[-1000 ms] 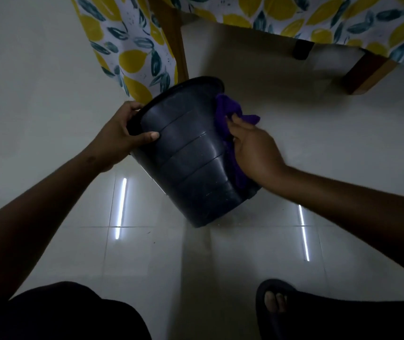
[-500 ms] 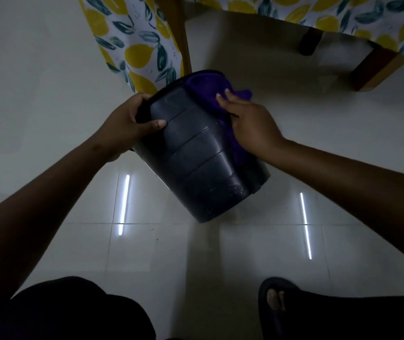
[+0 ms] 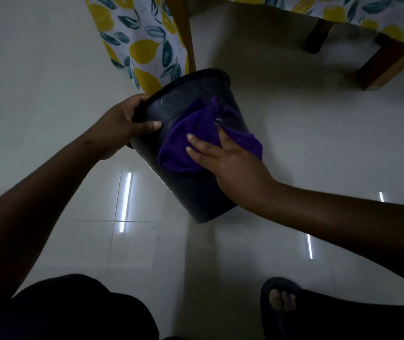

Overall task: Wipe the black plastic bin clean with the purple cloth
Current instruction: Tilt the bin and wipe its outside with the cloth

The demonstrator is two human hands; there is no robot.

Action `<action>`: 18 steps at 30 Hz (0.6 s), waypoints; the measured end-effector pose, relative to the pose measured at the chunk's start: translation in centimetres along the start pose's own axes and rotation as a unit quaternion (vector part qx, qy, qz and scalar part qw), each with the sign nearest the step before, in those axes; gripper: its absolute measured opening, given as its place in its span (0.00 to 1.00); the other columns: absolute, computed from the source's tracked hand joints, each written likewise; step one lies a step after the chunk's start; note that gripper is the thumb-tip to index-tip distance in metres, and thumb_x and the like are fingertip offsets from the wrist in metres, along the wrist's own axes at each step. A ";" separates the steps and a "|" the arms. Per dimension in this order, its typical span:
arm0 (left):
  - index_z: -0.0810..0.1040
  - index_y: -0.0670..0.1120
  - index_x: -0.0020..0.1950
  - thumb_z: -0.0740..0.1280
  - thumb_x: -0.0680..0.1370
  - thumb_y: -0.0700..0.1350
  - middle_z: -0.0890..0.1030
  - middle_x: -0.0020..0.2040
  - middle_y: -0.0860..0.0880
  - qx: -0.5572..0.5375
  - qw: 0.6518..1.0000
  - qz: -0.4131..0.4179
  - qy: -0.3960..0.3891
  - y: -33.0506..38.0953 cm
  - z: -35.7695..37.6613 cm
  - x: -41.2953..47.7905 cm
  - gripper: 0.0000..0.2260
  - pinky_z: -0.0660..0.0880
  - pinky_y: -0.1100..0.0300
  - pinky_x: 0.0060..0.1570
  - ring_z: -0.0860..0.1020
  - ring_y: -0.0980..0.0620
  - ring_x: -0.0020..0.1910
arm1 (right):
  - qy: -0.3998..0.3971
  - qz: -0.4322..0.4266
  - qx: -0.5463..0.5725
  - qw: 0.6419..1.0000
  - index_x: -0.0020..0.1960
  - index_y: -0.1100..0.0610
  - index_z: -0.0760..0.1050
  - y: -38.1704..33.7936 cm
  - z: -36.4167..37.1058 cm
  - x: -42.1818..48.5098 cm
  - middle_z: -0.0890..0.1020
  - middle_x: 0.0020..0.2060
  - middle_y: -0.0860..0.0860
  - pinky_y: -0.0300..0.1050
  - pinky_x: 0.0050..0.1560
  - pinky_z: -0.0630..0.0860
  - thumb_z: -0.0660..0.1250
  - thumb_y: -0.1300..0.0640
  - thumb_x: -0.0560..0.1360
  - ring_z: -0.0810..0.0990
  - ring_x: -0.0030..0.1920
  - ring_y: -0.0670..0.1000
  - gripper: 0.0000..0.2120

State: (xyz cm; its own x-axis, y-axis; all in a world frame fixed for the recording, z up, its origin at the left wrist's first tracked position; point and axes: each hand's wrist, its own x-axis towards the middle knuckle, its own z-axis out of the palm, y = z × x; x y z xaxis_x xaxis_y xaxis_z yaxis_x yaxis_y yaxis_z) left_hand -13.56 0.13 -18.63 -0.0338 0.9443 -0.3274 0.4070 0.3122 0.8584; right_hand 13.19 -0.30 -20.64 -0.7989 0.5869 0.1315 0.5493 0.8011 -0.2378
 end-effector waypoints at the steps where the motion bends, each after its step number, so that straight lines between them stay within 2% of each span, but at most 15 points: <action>1: 0.72 0.53 0.67 0.73 0.71 0.50 0.80 0.62 0.53 -0.007 1.000 0.002 -0.001 0.0 -0.1 -0.1 0.25 0.80 0.49 0.46 0.79 0.50 0.60 | -0.001 0.000 0.013 1.000 0.70 0.50 0.66 0.3 -0.1 1.1 0.65 0.73 0.47 0.54 0.58 0.75 0.53 0.66 0.73 0.61 0.71 0.66 0.27; 3: 0.73 0.54 0.66 0.74 0.68 0.53 0.80 0.62 0.52 -0.014 1.000 0.010 -0.003 0.2 0.0 -0.2 0.27 0.79 0.50 0.46 0.78 0.49 0.61 | -0.008 0.009 0.071 0.997 0.71 0.49 0.64 1.7 -0.1 3.3 0.63 0.74 0.46 0.53 0.68 0.65 0.54 0.67 0.75 0.56 0.74 0.63 0.27; 6: 0.73 0.57 0.63 0.74 0.68 0.54 0.80 0.62 0.52 -0.010 1.000 0.012 0.002 0.0 -0.1 -0.2 0.25 0.79 0.44 0.45 0.78 0.46 0.61 | 0.047 0.052 0.205 0.976 0.69 0.53 0.68 4.1 -0.1 5.1 0.66 0.72 0.52 0.48 0.74 0.54 0.55 0.68 0.76 0.62 0.73 0.58 0.24; 9: 0.74 0.59 0.59 0.72 0.71 0.50 0.82 0.56 0.56 -0.008 1.000 0.003 0.016 -0.5 -0.3 -0.4 0.19 0.77 0.49 0.40 0.80 0.50 0.54 | 0.066 0.165 0.301 0.937 0.69 0.55 0.68 6.7 0.0 4.6 0.66 0.72 0.54 0.36 0.72 0.53 0.57 0.70 0.76 0.64 0.71 0.50 0.23; 11: 0.74 0.61 0.56 0.72 0.71 0.49 0.82 0.52 0.57 -0.010 1.000 0.000 0.024 -0.8 -0.2 -0.6 0.16 0.76 0.51 0.39 0.81 0.53 0.49 | 0.036 0.231 0.316 0.920 0.69 0.54 0.67 8.2 -0.1 3.5 0.66 0.72 0.53 0.30 0.68 0.52 0.57 0.69 0.76 0.64 0.72 0.49 0.24; 13: 0.74 0.60 0.55 0.71 0.71 0.48 0.83 0.50 0.58 -0.010 1.000 -0.002 0.027 -1.0 -0.2 -0.7 0.15 0.77 0.52 0.38 0.81 0.56 0.46 | 0.020 0.254 0.299 0.920 0.70 0.54 0.66 8.2 0.1 2.0 0.66 0.72 0.54 0.27 0.66 0.51 0.57 0.68 0.76 0.64 0.72 0.50 0.24; 15: 0.74 0.59 0.55 0.71 0.72 0.47 0.83 0.49 0.59 -0.007 1.000 0.000 0.026 -1.1 -0.2 -0.7 0.15 0.76 0.53 0.39 0.81 0.58 0.45 | 0.043 0.238 0.280 0.929 0.70 0.56 0.66 6.7 0.5 0.4 0.67 0.71 0.55 0.30 0.67 0.52 0.58 0.68 0.77 0.65 0.71 0.53 0.22; 18: 0.73 0.57 0.56 0.71 0.75 0.42 0.83 0.48 0.60 -0.012 1.000 0.002 0.022 -1.2 -0.4 -0.7 0.15 0.75 0.55 0.39 0.80 0.61 0.44 | 0.089 0.155 0.246 0.953 0.68 0.57 0.68 3.4 0.8 -1.7 0.69 0.68 0.53 0.45 0.70 0.60 0.58 0.65 0.77 0.68 0.69 0.59 0.20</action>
State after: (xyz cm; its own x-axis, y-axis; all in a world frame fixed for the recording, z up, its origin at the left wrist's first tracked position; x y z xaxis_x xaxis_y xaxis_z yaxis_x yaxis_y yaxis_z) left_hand -14.37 -0.84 -19.33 -0.0734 0.9490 -0.3066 0.3860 0.3105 0.8687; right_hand 16.18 1.35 -22.46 -0.5394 0.8317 0.1319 0.5354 0.4596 -0.7087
